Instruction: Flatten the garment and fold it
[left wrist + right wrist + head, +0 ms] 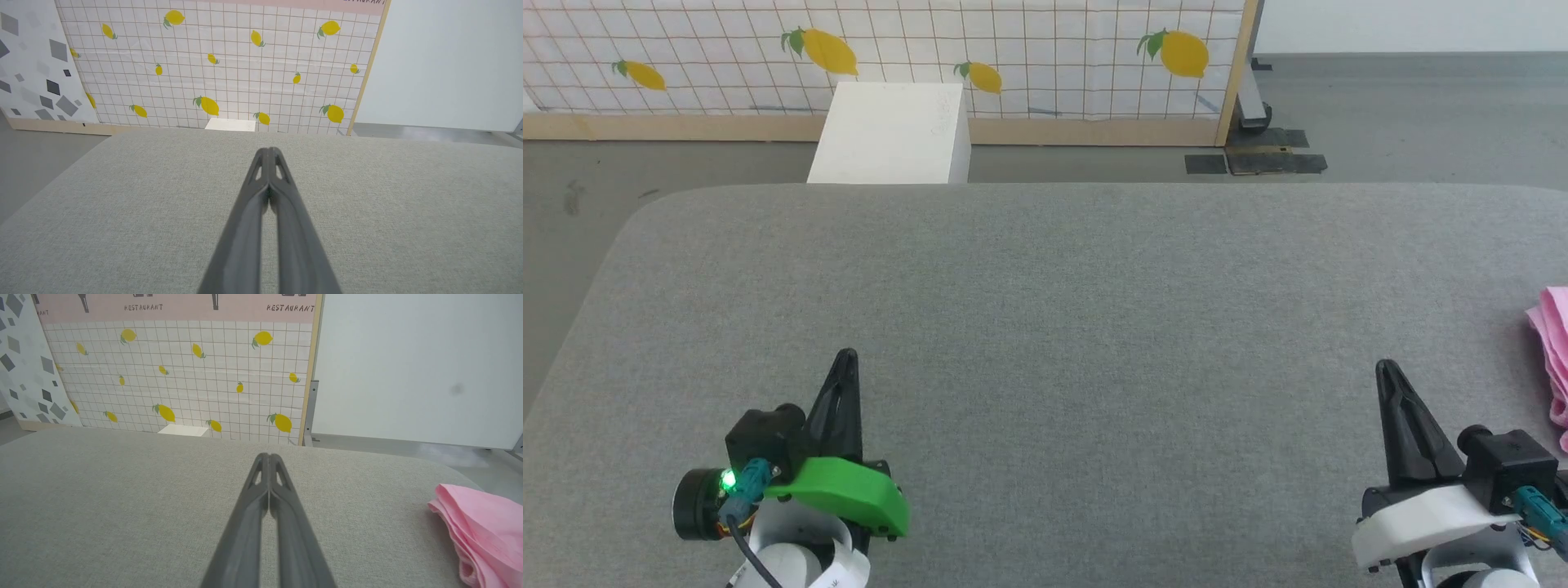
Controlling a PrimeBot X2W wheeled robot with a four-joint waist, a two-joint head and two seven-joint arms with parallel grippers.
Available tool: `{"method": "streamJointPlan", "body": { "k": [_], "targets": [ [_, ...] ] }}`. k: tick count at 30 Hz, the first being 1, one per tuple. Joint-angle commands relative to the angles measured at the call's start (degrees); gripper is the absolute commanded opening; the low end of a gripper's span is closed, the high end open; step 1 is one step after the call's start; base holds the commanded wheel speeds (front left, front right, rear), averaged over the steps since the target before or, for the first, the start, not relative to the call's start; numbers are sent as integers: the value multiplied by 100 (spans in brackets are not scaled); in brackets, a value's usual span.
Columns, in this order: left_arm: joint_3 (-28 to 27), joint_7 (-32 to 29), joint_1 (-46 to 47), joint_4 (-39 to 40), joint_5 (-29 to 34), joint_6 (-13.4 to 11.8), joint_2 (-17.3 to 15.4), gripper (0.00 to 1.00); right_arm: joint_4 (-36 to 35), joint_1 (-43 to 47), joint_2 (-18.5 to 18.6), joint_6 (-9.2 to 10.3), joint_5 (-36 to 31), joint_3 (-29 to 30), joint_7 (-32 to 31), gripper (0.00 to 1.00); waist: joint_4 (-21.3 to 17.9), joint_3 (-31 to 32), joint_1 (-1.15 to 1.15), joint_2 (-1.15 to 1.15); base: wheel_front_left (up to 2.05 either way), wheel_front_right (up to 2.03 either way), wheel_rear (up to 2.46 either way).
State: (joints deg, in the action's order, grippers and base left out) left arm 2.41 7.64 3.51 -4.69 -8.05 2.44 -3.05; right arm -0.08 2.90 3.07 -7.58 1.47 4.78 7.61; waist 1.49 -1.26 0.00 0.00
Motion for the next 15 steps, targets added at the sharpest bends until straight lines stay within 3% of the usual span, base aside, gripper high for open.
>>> {"method": "streamJointPlan", "body": {
  "k": [1,15],
  "targets": [
    [-26,-31,-104,48,100,-34,9,0,2,-110,-10,4,-42,-29,-31,0,-3,3,0,0,0,0,0],
    [-73,-192,-158,141,255,-80,10,0,3,-149,-12,5,-65,-128,-192,0,-35,30,0,0,0,0,0]
  ]
}}
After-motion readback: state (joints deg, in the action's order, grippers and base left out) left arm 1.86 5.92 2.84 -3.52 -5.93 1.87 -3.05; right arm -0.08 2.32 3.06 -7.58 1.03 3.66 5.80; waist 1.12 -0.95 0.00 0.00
